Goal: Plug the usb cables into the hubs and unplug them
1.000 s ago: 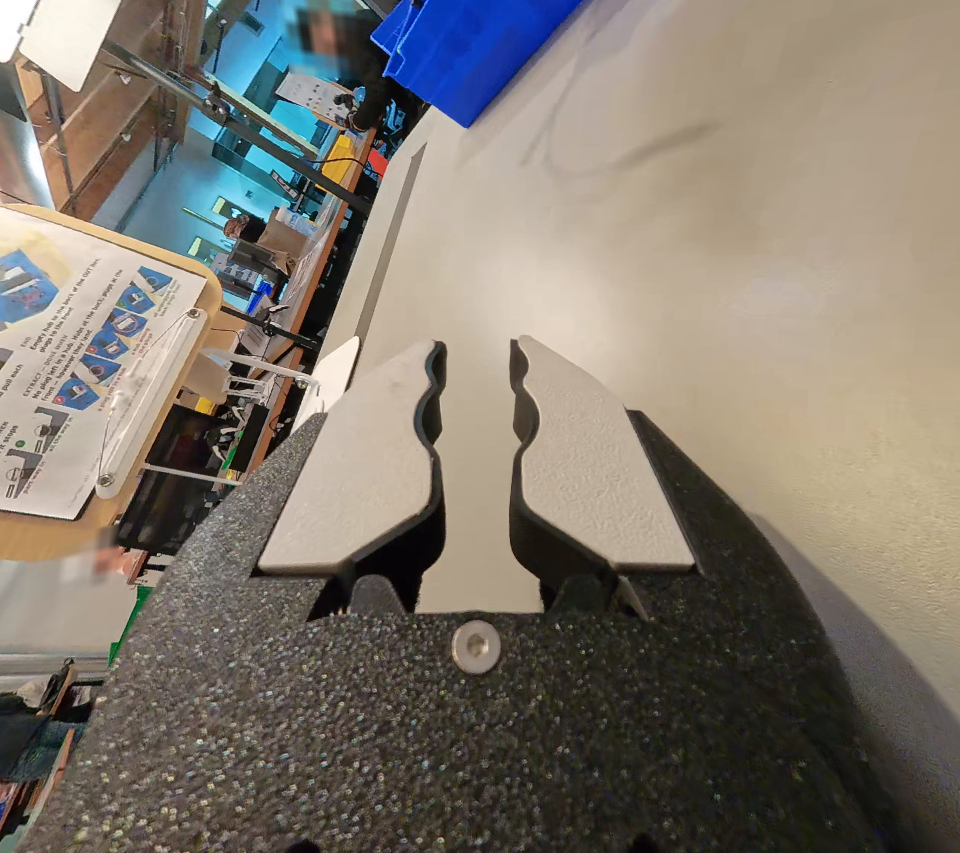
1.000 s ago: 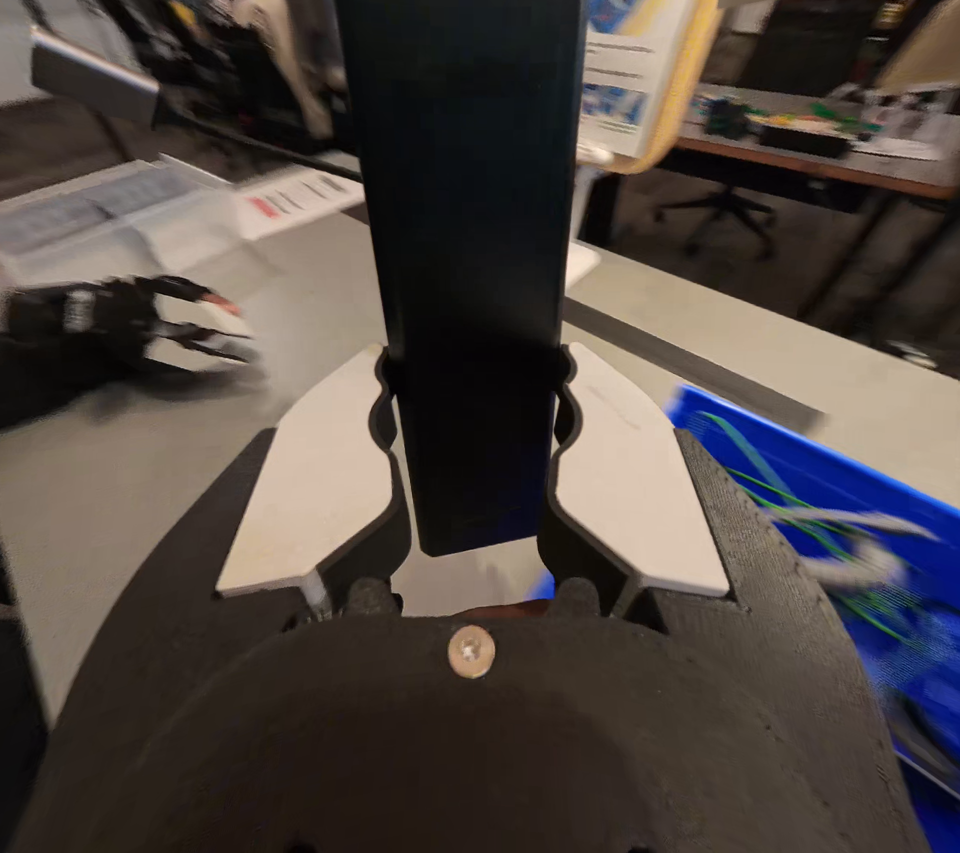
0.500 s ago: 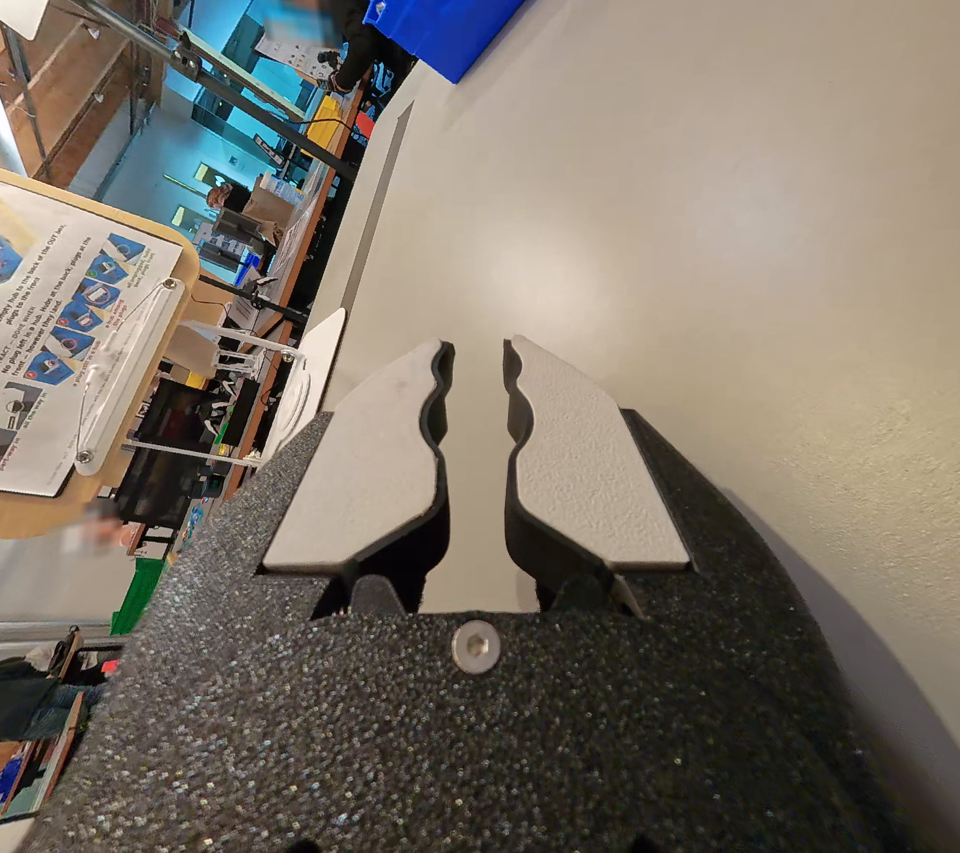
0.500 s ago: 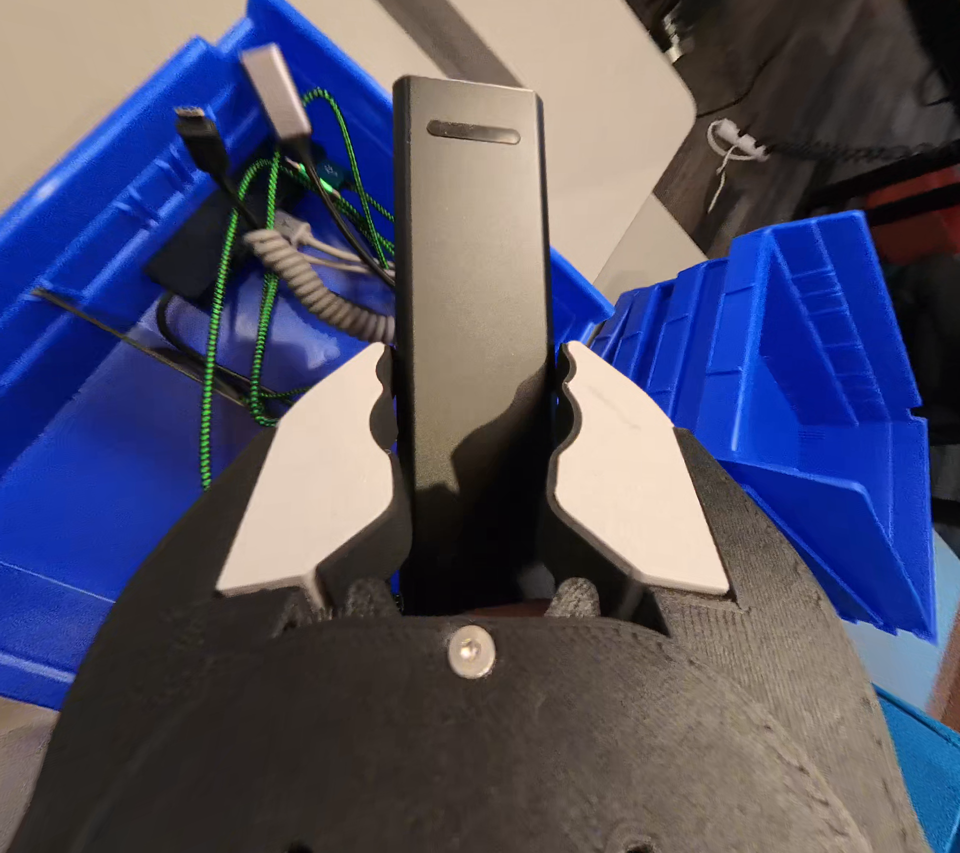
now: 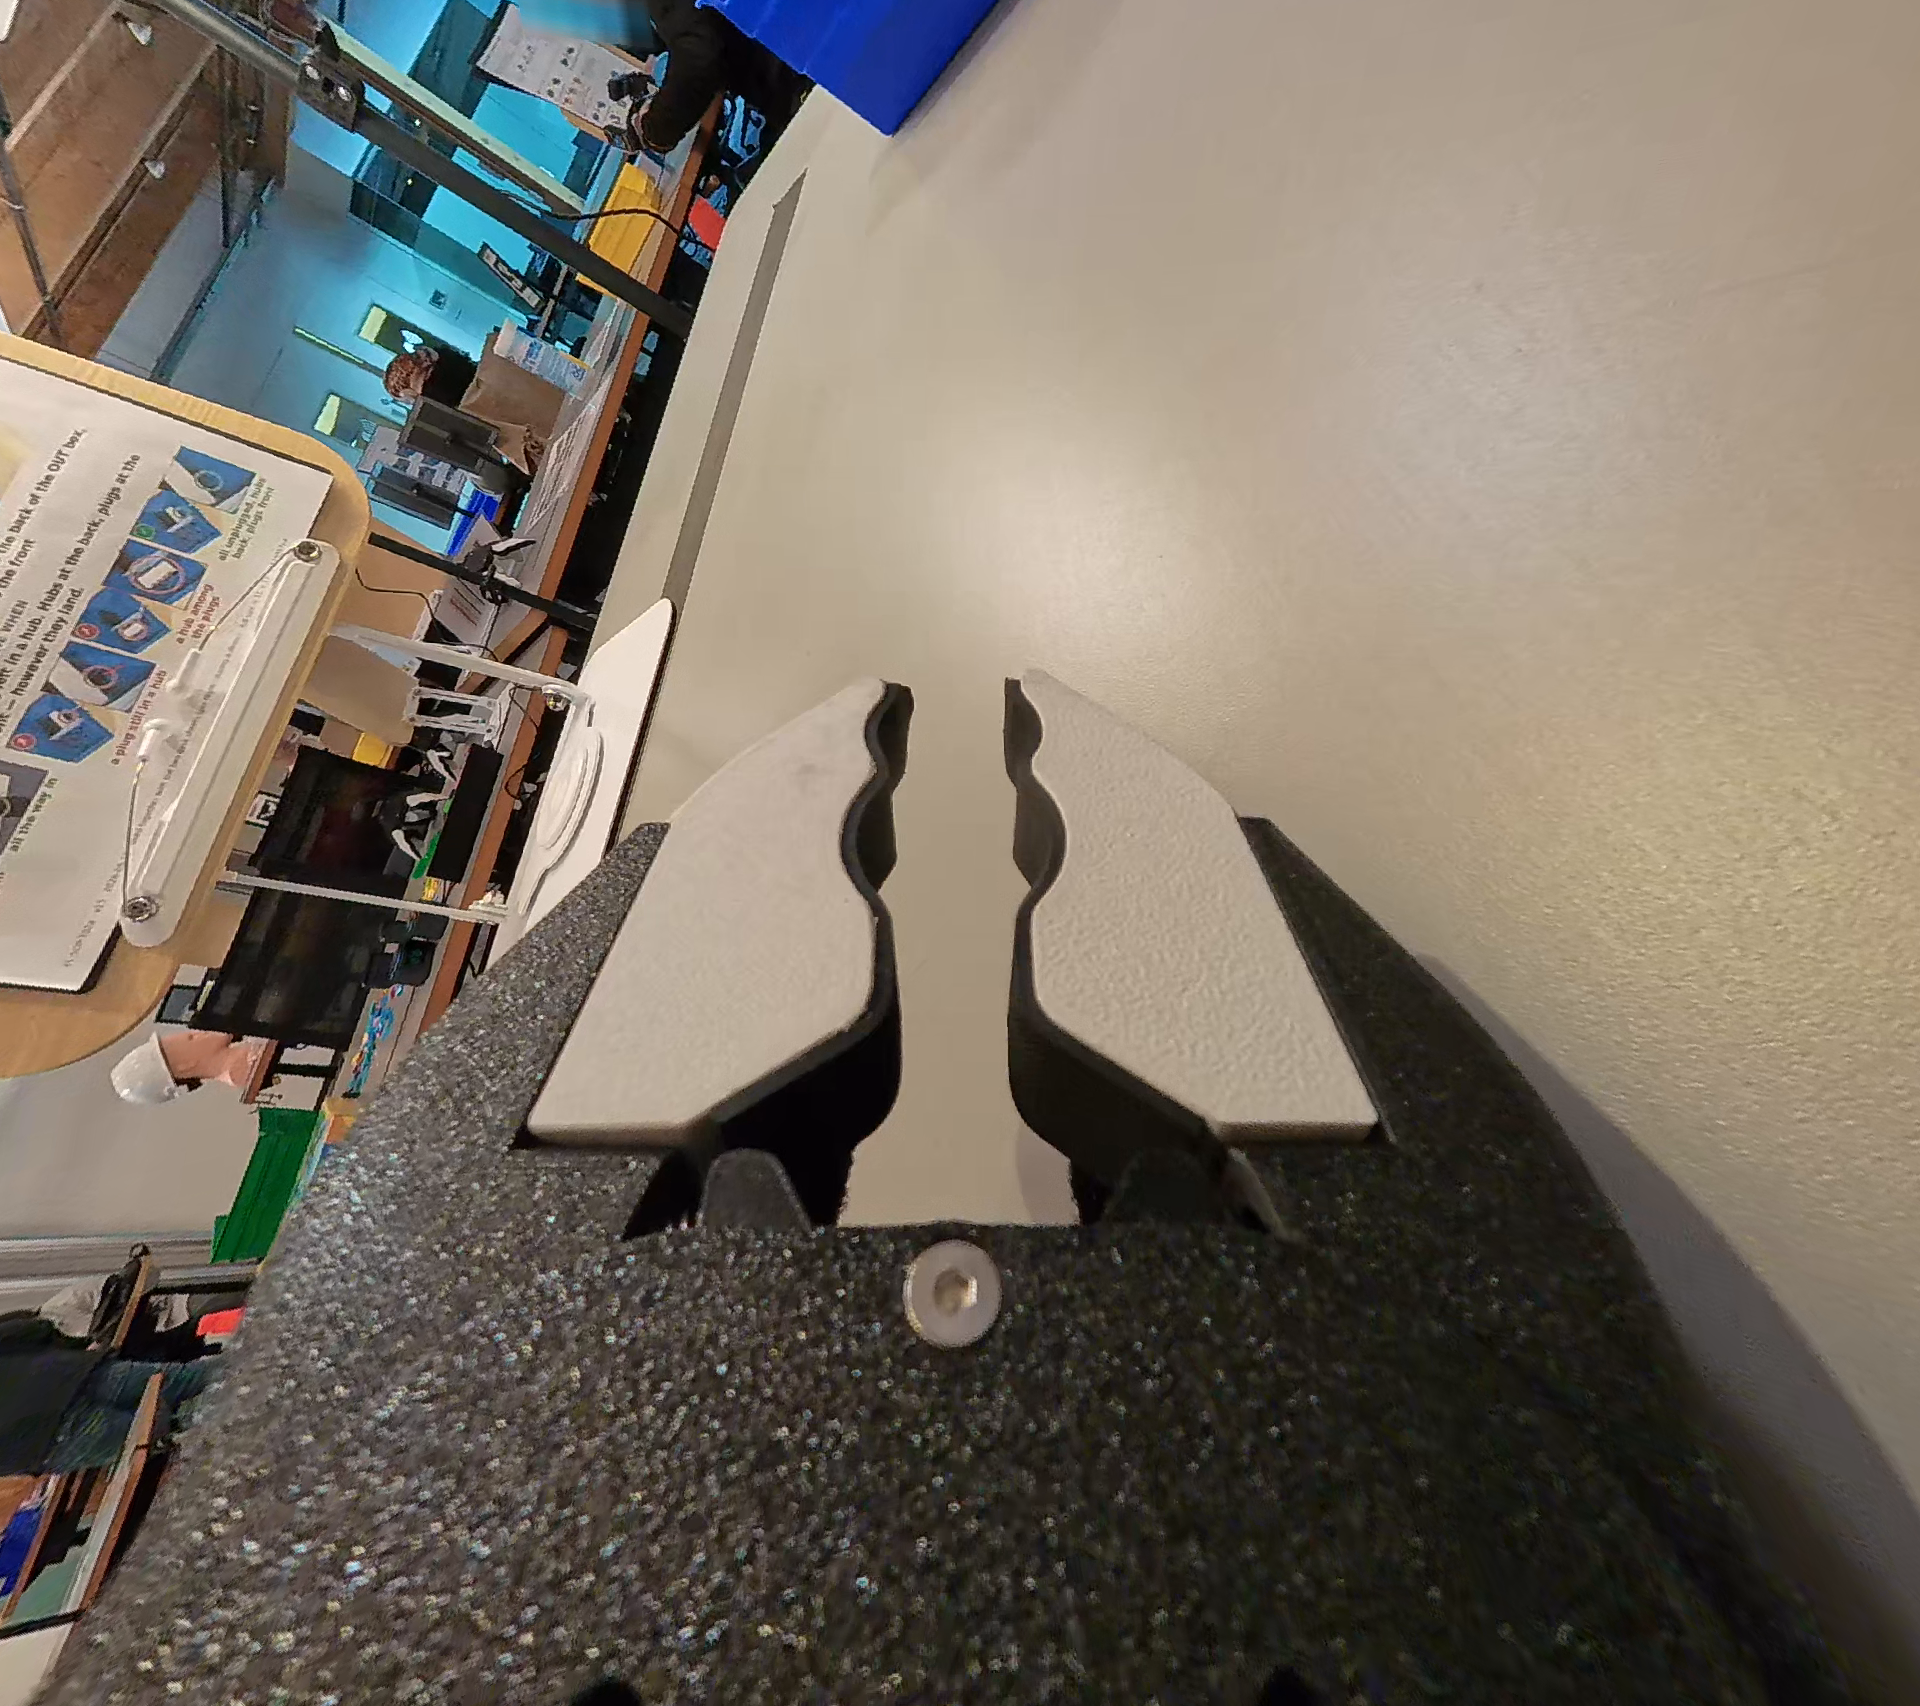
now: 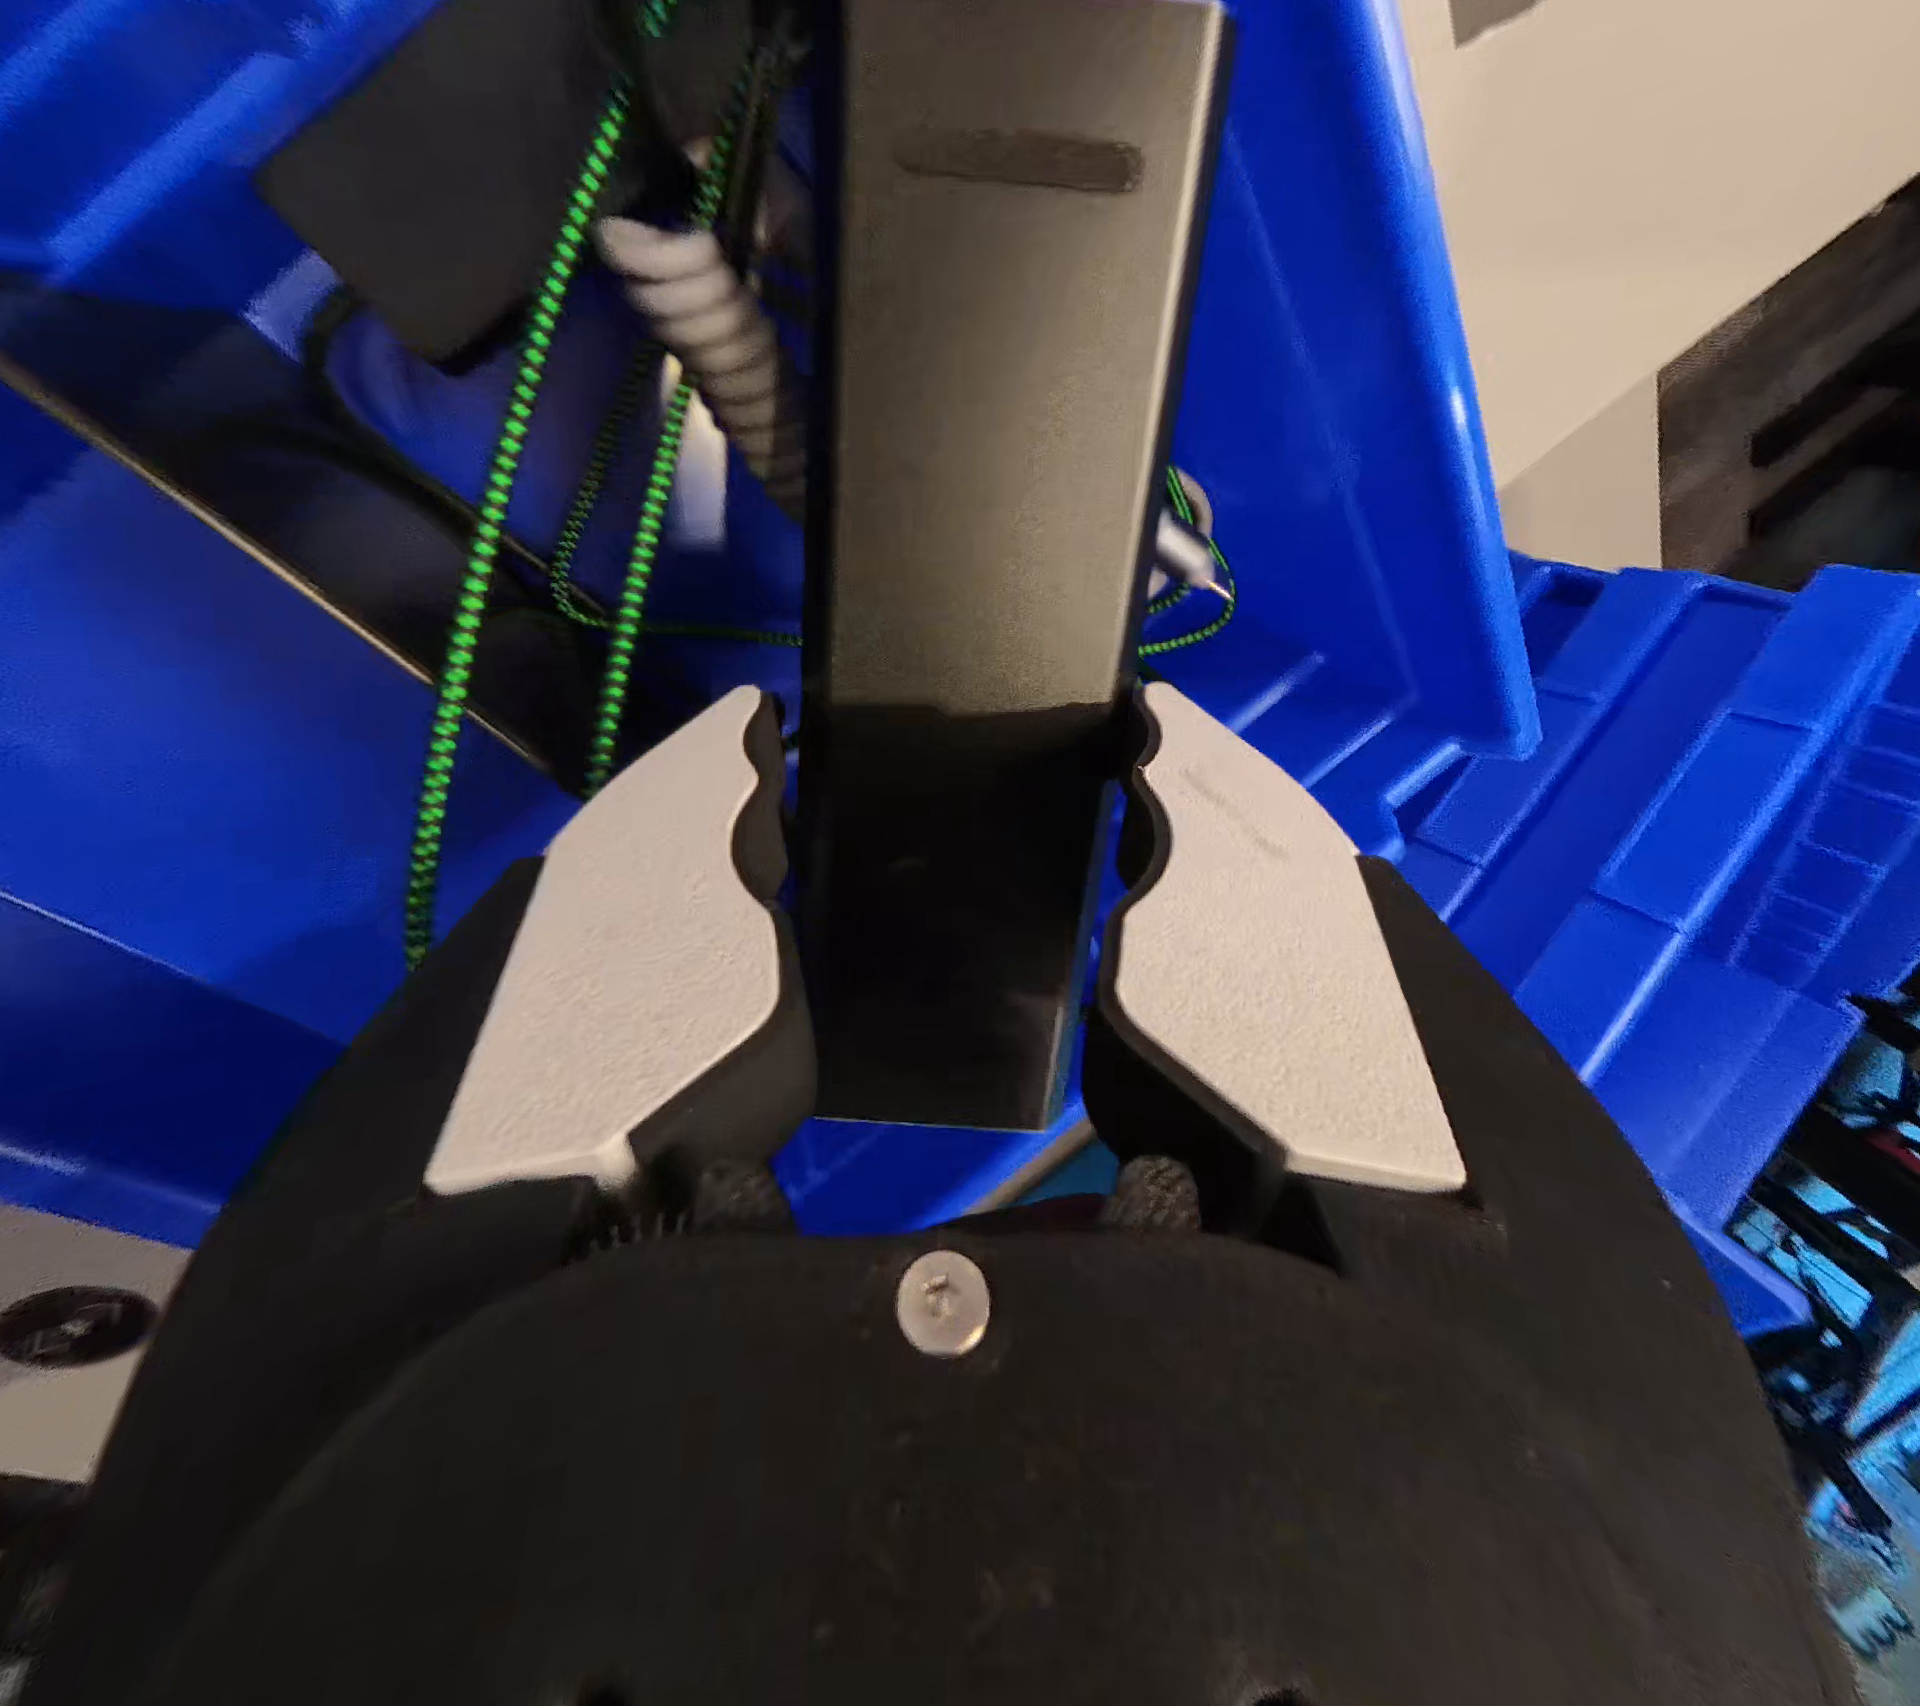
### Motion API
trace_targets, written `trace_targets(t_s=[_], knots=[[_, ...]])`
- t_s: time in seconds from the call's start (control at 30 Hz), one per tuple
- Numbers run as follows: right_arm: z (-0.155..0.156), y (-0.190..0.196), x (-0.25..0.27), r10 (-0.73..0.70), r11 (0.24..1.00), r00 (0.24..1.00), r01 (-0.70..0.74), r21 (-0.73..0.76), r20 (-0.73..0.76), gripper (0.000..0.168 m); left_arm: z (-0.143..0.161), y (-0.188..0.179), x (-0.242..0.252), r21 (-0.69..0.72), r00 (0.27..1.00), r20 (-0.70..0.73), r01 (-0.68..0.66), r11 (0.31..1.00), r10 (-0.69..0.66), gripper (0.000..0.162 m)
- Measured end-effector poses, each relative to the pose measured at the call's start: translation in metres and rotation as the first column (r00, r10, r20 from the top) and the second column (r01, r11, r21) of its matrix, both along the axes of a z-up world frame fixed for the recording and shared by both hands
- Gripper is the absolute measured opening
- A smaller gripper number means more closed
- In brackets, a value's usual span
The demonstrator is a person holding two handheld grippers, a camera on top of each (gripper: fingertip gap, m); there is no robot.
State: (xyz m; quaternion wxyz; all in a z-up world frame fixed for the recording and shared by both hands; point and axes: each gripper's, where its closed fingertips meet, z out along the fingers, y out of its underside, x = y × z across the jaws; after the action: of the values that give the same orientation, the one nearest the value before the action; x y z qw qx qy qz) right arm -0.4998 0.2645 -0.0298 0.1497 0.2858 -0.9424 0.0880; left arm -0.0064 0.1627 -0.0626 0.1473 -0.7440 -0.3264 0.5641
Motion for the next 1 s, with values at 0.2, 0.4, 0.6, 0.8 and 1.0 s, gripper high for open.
trace_targets(t_s=[0.2, 0.4, 0.6, 0.8, 1.0], knots=[[0.018, 0.001, 0.022, 0.004, 0.994, 0.988, 0.013, -0.113, 0.151, 0.071, 0.001, 0.001, 0.001, -0.003, 1.0, -0.001, 0.002, 1.0, -0.002, 0.018], [0.073, 0.01, 0.04, 0.013, 0.931, 0.982, 0.057, -0.361, 0.19, 0.082, 0.005, -0.001, 0.001, 0.005, 1.0, -0.014, -0.008, 1.0, 0.008, 0.019], [0.085, 0.063, 0.092, -0.086, 0.765, 0.925, 0.3, -0.571, 0.371, 0.076, 0.033, -0.015, 0.005, 0.191, 0.984, -0.158, -0.056, 0.98, 0.087, 0.03], [0.061, 0.102, 0.178, 0.055, 0.533, 0.738, 0.548, -0.644, 0.673, 0.075, 0.063, -0.028, 0.017, 0.422, 0.928, -0.265, -0.132, 0.897, 0.261, 0.058], [-0.002, 0.116, 0.191, -0.099, 0.498, 0.793, 0.563, -0.66, 0.602, 0.084, 0.083, -0.026, 0.091, 0.572, 0.698, -0.309, -0.406, 0.712, 0.646, 0.086]])
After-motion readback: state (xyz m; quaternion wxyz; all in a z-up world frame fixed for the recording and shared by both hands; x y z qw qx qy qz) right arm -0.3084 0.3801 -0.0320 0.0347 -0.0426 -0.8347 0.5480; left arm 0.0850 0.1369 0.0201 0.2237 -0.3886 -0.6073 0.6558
